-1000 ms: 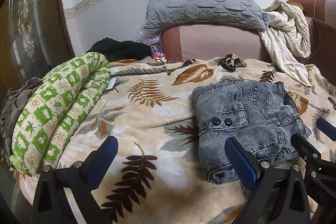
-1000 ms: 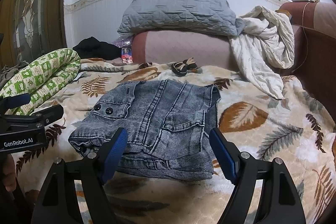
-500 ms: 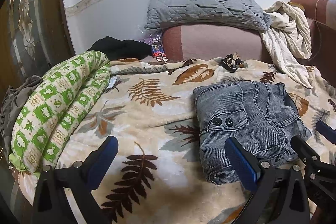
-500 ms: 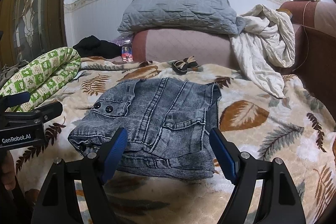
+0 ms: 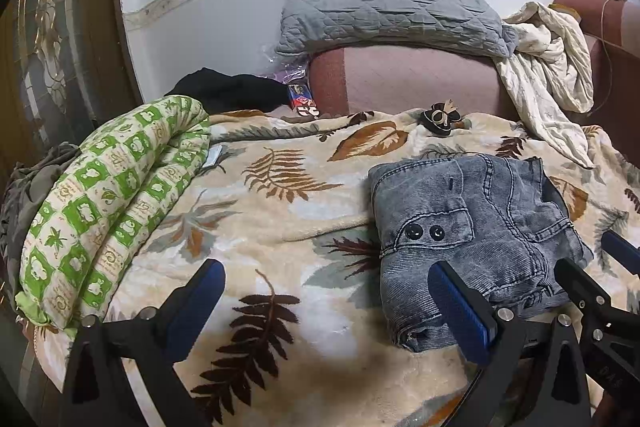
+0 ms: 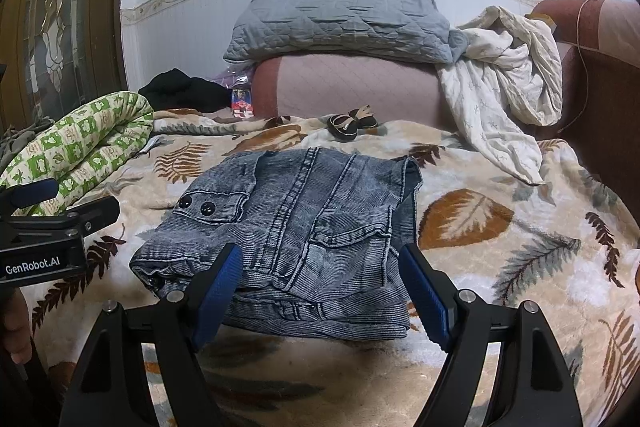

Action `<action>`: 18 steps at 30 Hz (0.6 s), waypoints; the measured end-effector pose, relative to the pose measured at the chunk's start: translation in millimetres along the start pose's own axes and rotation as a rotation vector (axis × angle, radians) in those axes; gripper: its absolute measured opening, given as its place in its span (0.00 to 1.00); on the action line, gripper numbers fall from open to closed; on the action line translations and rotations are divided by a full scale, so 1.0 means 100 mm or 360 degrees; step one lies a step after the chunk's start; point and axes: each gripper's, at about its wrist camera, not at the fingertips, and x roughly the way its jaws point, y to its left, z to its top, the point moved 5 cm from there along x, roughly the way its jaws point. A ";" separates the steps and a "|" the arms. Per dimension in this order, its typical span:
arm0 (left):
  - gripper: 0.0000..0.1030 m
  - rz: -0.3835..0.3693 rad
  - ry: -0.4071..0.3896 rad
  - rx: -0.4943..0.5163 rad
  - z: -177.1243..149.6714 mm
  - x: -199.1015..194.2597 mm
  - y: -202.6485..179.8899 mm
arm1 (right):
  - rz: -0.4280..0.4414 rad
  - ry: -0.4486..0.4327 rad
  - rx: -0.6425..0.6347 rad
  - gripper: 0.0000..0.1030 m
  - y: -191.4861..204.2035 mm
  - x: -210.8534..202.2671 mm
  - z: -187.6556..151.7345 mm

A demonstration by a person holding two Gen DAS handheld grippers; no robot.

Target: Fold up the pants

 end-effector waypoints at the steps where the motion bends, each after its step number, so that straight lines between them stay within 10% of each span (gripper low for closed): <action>1: 1.00 0.0000 -0.0001 0.0001 0.00 0.00 0.00 | 0.0000 0.0001 0.0000 0.78 0.00 0.00 0.00; 18: 1.00 -0.0018 -0.0008 -0.0007 0.01 -0.02 0.02 | 0.0004 -0.0005 0.0005 0.78 0.00 0.00 0.01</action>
